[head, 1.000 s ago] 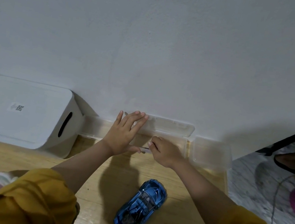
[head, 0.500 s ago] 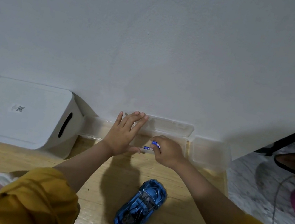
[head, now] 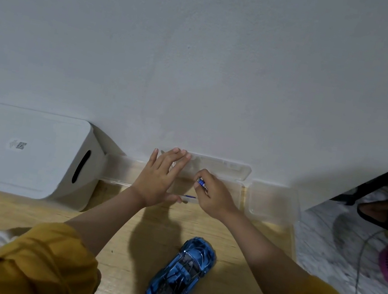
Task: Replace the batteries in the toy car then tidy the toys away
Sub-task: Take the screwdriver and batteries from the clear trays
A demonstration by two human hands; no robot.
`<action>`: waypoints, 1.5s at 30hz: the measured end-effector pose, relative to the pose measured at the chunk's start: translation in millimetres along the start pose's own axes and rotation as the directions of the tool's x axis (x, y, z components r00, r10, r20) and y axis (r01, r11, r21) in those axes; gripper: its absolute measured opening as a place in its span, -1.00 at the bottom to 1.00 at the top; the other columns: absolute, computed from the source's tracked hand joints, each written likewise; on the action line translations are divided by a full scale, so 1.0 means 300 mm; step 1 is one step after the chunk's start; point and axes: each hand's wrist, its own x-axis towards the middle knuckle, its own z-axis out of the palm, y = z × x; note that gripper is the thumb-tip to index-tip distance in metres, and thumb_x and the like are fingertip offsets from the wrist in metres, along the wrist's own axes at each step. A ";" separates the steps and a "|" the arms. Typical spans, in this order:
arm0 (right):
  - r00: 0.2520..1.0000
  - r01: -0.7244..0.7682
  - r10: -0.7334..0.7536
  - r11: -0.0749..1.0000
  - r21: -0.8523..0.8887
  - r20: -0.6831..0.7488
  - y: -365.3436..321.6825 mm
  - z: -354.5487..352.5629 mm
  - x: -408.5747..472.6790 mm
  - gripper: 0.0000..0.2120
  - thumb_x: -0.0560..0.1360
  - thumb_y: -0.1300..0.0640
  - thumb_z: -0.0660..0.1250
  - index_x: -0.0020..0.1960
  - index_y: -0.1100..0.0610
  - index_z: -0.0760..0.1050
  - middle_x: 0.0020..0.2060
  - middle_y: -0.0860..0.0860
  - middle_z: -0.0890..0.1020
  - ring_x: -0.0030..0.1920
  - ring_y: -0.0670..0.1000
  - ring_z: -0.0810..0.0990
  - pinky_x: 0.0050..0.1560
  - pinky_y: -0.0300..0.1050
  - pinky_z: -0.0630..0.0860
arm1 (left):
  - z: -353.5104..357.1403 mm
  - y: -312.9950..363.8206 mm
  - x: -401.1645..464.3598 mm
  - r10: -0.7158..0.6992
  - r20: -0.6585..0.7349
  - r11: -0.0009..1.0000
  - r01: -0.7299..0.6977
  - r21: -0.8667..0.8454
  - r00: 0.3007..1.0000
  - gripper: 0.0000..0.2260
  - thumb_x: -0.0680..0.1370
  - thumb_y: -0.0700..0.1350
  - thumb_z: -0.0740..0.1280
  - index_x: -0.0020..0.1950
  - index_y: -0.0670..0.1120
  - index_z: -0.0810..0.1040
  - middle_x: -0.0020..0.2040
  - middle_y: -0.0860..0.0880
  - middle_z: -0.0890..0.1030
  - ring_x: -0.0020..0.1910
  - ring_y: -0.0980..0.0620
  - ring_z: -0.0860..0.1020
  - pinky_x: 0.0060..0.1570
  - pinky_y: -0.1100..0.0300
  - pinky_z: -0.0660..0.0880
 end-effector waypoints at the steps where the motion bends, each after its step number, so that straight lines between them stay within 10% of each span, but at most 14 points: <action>1: 1.000 -0.004 0.003 1.000 0.015 0.014 0.002 0.002 0.002 -0.96 0.54 0.15 0.20 -0.01 0.08 0.38 -0.17 0.02 0.52 -0.19 0.02 0.48 -0.17 -0.04 0.43 | -0.001 0.000 0.001 0.000 0.001 1.000 0.000 0.000 1.000 0.11 0.13 0.38 0.49 0.49 -0.14 0.15 0.41 -0.11 0.24 0.42 -0.11 0.21 0.27 -0.30 0.28; 13: 0.987 -0.057 0.091 0.969 -0.242 0.131 0.069 -0.018 -0.017 -0.74 0.57 0.13 0.13 0.16 0.08 0.52 0.06 0.00 0.56 0.16 0.05 0.43 0.17 -0.05 0.38 | 0.002 -0.003 -0.001 0.011 -0.006 1.000 -0.011 -0.001 1.000 0.10 0.14 0.39 0.47 0.48 -0.16 0.16 0.40 -0.13 0.24 0.41 -0.12 0.23 0.26 -0.32 0.28; 21: 0.917 -0.057 0.193 0.930 -0.364 0.349 0.057 -0.028 -0.005 -0.64 0.60 -0.13 -0.06 0.31 -0.26 0.37 0.02 -0.07 0.34 0.19 -0.05 0.24 0.26 0.00 0.18 | 0.002 -0.002 0.000 0.019 -0.010 1.000 -0.018 0.011 1.000 0.08 0.16 0.41 0.42 0.48 -0.16 0.16 0.40 -0.13 0.24 0.41 -0.12 0.23 0.26 -0.31 0.29; 30: 0.963 -0.036 0.131 0.929 -0.367 0.237 0.071 -0.043 -0.049 -0.69 0.59 -0.10 0.02 0.10 -0.03 0.49 -0.05 -0.06 0.37 0.12 -0.01 0.33 0.16 0.10 0.40 | 0.005 -0.002 0.002 0.028 -0.031 1.000 -0.027 0.005 0.999 0.09 0.15 0.40 0.45 0.47 -0.16 0.18 0.39 -0.13 0.25 0.40 -0.11 0.24 0.24 -0.30 0.32; 37: 0.941 -0.043 0.178 0.906 -0.421 0.288 0.060 -0.037 -0.045 -0.56 0.60 -0.16 -0.06 0.40 -0.06 0.29 0.15 -0.06 0.41 0.24 0.03 0.31 0.21 0.07 0.35 | 0.006 -0.005 0.001 0.024 -0.024 1.000 -0.024 0.010 0.999 0.10 0.13 0.39 0.47 0.47 -0.17 0.18 0.39 -0.13 0.25 0.41 -0.12 0.24 0.25 -0.29 0.32; 45: 0.911 -0.106 0.264 0.892 -0.438 0.316 0.051 -0.033 -0.032 -0.59 0.59 -0.18 -0.06 0.14 0.04 0.42 0.03 0.01 0.43 0.16 0.10 0.37 0.10 0.00 0.34 | 0.007 -0.003 0.001 0.023 -0.034 1.000 -0.023 0.010 0.999 0.10 0.15 0.38 0.48 0.48 -0.17 0.16 0.39 -0.14 0.24 0.41 -0.13 0.24 0.25 -0.29 0.31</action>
